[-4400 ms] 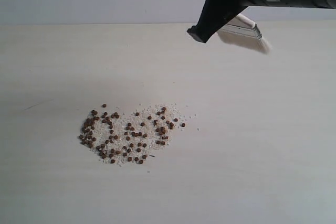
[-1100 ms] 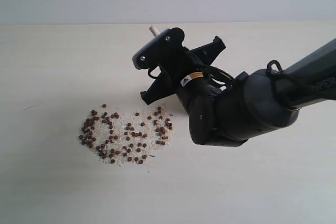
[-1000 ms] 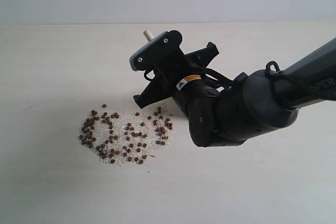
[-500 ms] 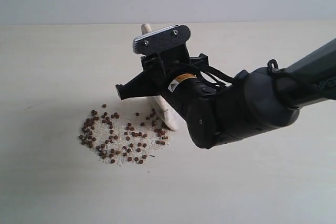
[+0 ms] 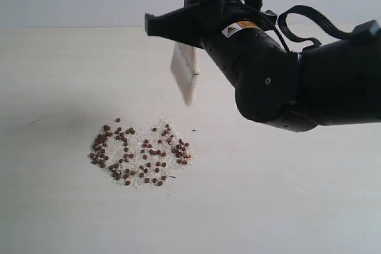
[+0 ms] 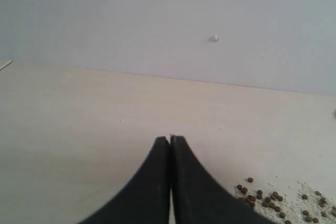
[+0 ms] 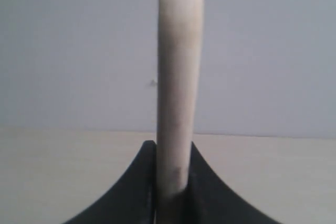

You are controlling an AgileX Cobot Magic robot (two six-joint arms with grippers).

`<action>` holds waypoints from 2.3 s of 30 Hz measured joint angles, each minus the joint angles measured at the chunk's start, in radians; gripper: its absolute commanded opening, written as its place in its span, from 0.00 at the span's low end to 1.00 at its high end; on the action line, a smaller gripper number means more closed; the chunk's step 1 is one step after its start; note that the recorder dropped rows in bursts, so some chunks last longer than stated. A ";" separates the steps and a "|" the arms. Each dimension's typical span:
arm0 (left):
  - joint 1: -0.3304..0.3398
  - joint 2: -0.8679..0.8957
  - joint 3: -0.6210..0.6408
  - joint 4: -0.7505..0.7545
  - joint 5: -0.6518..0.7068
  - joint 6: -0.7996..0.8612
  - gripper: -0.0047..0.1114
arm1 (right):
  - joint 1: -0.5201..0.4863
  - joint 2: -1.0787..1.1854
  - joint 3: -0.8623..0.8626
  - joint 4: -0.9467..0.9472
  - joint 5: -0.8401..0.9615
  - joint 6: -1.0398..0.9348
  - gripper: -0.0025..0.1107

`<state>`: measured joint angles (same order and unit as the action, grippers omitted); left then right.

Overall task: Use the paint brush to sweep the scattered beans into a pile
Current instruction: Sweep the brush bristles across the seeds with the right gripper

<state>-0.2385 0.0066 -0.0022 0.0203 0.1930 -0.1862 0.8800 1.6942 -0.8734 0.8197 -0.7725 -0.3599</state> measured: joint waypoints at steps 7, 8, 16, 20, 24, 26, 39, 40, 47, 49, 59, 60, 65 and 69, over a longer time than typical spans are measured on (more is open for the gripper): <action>0.000 0.000 0.000 0.000 0.000 0.000 0.04 | 0.085 0.102 -0.002 -0.285 -0.169 0.626 0.02; 0.000 0.000 0.000 0.000 0.000 0.000 0.04 | 0.105 0.138 -0.013 -0.293 -0.205 0.670 0.02; 0.000 0.000 0.000 0.000 0.000 0.000 0.04 | 0.206 0.363 -0.211 -0.205 -0.264 0.727 0.02; 0.000 0.000 0.000 0.000 0.000 0.000 0.04 | 0.239 0.456 -0.343 -0.096 -0.260 0.646 0.02; 0.000 0.000 0.000 0.000 0.000 0.000 0.04 | 0.249 0.518 -0.399 0.027 -0.223 0.556 0.02; 0.000 0.000 0.000 0.000 0.000 0.000 0.04 | 0.253 0.534 -0.405 0.131 -0.199 0.523 0.02; 0.000 0.000 0.000 0.000 0.000 0.000 0.04 | 0.252 0.539 -0.417 0.379 -0.099 0.302 0.02; 0.000 0.000 0.000 0.000 0.000 0.000 0.04 | 0.252 0.535 -0.417 0.404 -0.093 0.270 0.02; 0.000 0.000 0.000 0.000 0.000 0.000 0.04 | 0.252 0.460 -0.419 0.627 -0.155 -0.150 0.02; 0.000 0.000 0.000 0.000 0.000 0.000 0.04 | 0.252 0.444 -0.419 0.670 -0.201 -0.233 0.02; 0.000 0.000 0.000 0.000 0.000 0.000 0.04 | 0.274 0.373 -0.419 0.547 -0.195 -0.146 0.02; 0.000 0.000 0.000 0.000 0.000 0.000 0.04 | 0.276 0.373 -0.419 0.483 -0.193 -0.071 0.02; 0.000 0.000 0.000 -0.002 0.000 0.000 0.04 | 0.233 0.474 -0.419 0.377 -0.191 0.167 0.02; 0.000 0.000 0.000 -0.002 0.000 0.000 0.04 | 0.205 0.546 -0.428 0.398 -0.187 0.222 0.02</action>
<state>-0.2385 0.0066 -0.0022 0.0182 0.1930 -0.1862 1.0852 2.2403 -1.3009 1.2174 -0.9594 -0.1382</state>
